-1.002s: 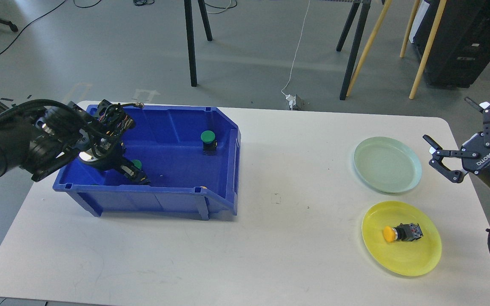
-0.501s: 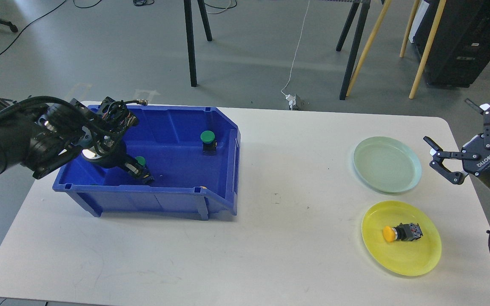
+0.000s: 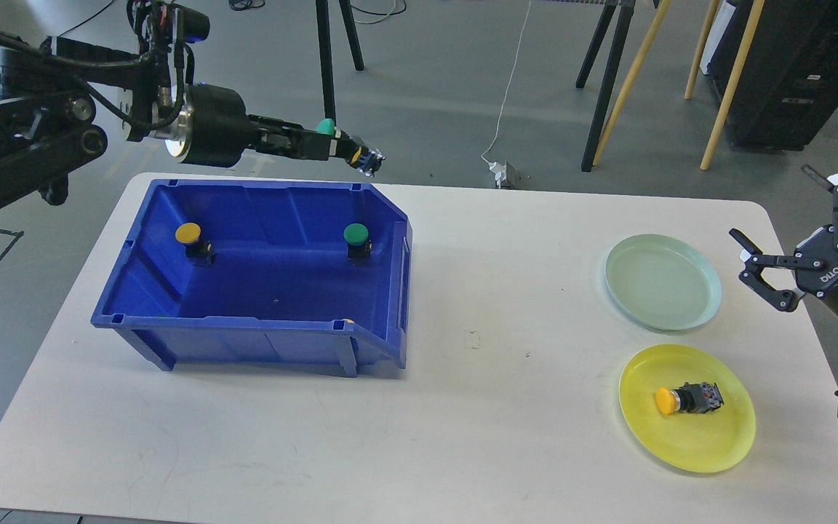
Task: Pass button and place on color plate
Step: 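Lift the green button and carry it toward the right gripper, then grasp the green button with the right gripper and release left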
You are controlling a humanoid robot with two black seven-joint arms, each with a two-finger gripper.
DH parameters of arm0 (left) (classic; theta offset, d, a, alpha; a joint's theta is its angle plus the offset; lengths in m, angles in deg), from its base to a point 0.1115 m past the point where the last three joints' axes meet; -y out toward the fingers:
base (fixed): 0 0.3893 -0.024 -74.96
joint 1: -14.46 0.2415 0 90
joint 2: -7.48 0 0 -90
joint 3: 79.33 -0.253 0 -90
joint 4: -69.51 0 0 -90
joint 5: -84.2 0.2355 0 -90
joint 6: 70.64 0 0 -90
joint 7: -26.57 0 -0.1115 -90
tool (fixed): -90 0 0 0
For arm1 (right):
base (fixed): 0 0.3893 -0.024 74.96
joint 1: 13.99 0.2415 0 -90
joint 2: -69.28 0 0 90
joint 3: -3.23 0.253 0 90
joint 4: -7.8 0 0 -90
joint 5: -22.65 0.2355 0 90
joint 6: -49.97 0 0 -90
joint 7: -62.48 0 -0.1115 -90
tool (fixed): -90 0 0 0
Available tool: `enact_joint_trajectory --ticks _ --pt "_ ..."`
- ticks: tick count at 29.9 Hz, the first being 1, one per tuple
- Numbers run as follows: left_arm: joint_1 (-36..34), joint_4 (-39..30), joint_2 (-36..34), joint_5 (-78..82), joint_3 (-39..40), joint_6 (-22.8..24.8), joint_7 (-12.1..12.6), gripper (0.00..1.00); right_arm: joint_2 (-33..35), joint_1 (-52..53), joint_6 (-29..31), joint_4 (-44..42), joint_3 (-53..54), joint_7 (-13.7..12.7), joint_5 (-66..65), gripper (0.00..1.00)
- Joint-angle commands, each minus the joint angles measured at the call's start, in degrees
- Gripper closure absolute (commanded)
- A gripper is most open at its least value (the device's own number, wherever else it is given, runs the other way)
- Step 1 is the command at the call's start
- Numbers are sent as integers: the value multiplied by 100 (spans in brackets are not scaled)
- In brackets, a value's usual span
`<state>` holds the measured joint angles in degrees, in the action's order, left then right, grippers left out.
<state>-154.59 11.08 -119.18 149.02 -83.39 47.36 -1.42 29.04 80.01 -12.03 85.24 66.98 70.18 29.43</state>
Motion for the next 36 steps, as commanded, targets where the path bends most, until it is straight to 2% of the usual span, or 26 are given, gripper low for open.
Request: enact_joint_trajectory --ticks 1,7,11,14,20,25,36 --pt "537 68 640 -1565 913 0 -1 93 -1 83 0 -62 32 3 -1 0" --pt "1742 700 2239 -1929 2602 0 -1 93 52 241 0 -124 23 -6 -28 0" --pt "1945 1139 3109 -1832 2762 0 -1 93 60 320 0 -168 -47 -41 -72 0" --pt "1990 1333 3462 -1841 2762 0 -1 93 60 356 0 -151 -82 -58 -185 0" --pt "1955 1308 3507 -1823 2709 0 -1 93 60 873 0 25 -179 -85 -1020 0" --pt "1946 1281 3665 -1815 2700 0 -1 93 174 1593 0 438 -758 -76 -1082 1" --pt "1902 1343 3648 -1823 2612 0 -1 93 157 3053 0 500 -1953 -41 -1109 1"
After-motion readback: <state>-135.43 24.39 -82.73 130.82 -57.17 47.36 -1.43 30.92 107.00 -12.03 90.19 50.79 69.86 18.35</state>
